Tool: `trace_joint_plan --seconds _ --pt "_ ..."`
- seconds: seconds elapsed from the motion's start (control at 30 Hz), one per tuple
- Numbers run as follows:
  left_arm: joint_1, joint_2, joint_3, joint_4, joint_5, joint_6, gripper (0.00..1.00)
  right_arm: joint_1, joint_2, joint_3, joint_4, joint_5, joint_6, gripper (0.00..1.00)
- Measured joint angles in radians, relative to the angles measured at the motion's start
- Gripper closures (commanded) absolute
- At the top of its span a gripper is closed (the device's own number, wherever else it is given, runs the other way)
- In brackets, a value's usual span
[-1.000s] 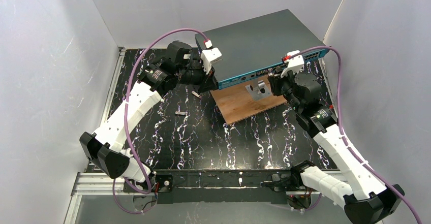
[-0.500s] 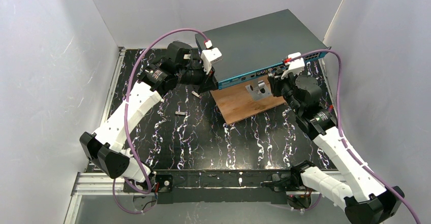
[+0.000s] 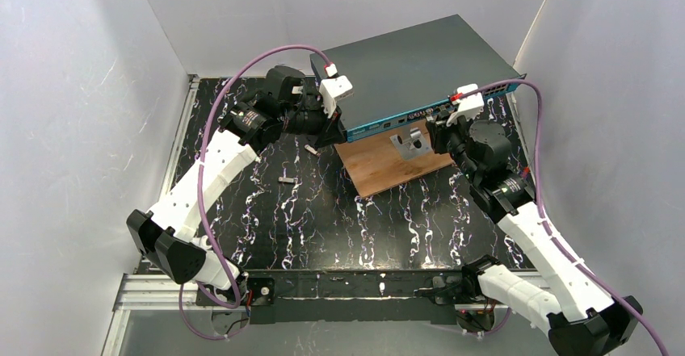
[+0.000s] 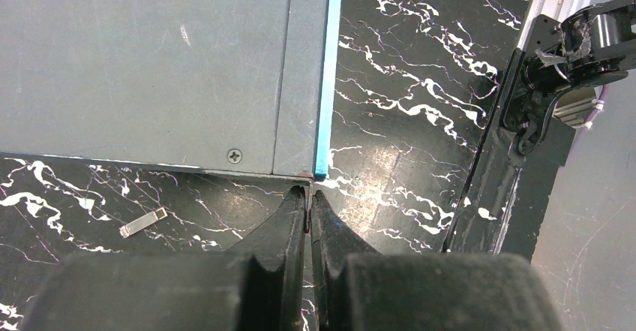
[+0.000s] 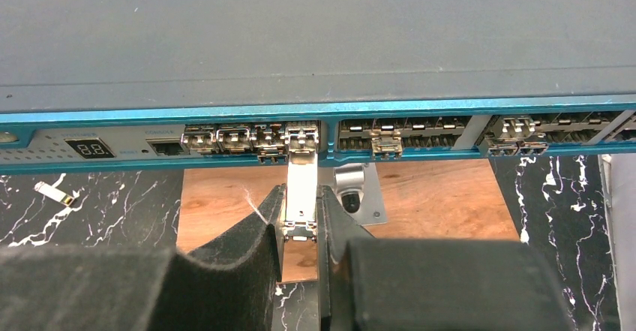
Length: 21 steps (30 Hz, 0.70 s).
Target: Insert the plug into the switch port
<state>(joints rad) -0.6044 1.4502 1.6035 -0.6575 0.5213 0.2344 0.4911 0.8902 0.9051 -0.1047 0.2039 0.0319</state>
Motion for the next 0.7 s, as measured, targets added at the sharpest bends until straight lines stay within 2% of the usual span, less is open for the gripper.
trace_joint_plan --seconds 0.47,0.7 --pt "0.0 0.0 0.0 0.004 0.001 0.002 1.0 -0.001 0.079 0.137 -0.157 0.002 -0.001 0.99" --pt "0.0 0.0 0.0 0.002 0.002 0.008 1.0 -0.012 0.094 0.161 -0.178 -0.003 0.014 0.99"
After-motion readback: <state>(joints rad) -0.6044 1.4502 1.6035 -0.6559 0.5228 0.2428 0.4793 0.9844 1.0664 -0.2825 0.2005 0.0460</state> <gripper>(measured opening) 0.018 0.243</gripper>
